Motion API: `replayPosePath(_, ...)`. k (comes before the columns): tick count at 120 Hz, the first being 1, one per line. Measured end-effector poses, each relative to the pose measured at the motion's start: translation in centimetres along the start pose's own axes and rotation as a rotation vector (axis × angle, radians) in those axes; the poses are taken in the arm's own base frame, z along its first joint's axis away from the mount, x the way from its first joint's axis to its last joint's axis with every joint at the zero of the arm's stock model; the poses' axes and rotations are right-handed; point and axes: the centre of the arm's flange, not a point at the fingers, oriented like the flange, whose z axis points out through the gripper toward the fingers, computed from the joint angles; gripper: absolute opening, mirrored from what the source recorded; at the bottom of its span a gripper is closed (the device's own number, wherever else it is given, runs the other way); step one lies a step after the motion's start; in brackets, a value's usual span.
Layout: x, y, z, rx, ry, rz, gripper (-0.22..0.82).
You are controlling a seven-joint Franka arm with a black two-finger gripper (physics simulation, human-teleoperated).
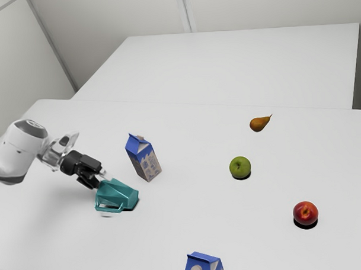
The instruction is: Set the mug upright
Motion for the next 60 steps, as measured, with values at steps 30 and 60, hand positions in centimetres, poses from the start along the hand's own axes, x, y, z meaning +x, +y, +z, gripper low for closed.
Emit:
replayPosePath(30, 0.0, 0.2, 0.3, -0.024, 0.008, 0.032, 0.07)
replayPosePath(60, 0.5, 2.1, -0.3, -0.017, 0.015, 0.095, -0.12)
